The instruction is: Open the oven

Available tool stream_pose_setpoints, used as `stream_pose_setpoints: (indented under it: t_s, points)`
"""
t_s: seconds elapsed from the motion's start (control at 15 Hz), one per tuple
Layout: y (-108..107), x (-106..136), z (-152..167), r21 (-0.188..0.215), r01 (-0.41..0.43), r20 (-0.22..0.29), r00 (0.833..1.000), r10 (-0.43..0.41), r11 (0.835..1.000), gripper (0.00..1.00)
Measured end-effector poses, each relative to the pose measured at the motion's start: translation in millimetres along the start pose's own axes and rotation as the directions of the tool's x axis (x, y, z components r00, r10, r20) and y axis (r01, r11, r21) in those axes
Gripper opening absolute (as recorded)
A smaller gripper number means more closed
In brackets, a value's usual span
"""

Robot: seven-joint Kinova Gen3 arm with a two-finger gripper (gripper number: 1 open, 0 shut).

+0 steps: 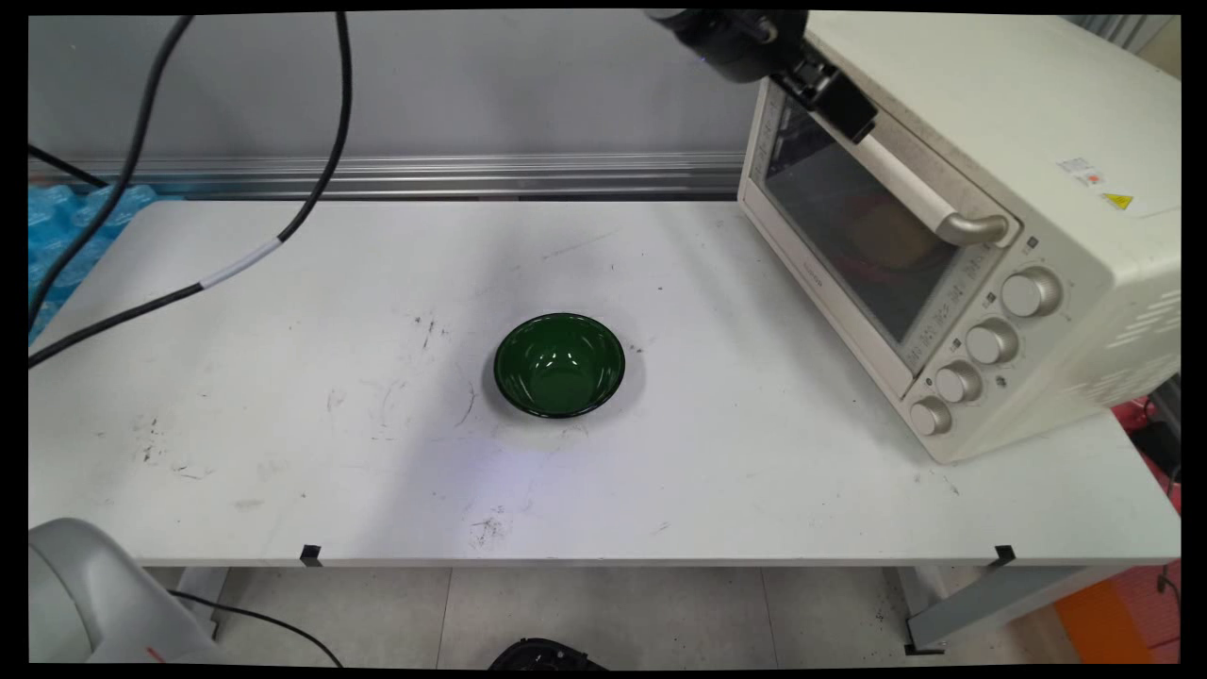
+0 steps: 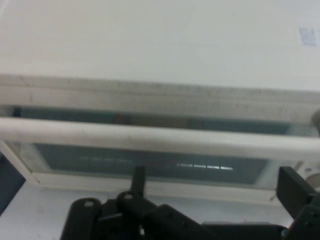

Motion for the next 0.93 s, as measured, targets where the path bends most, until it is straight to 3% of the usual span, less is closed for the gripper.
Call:
stream_pose_setpoints:
  t_s: [0.07,0.13,0.47,0.93]
  points:
    - [-1,5,3,0.003,0.0,-0.003,1.0,0.0,1.0,1.0]
    - [-1,9,6,0.004,-0.001,-0.006,1.0,0.001,1.0,0.0]
    - [-3,25,19,0.006,-0.012,-0.007,1.0,0.012,1.0,0.0]
    - [-5,43,45,0.007,-0.033,0.039,0.999,0.033,0.999,0.0]
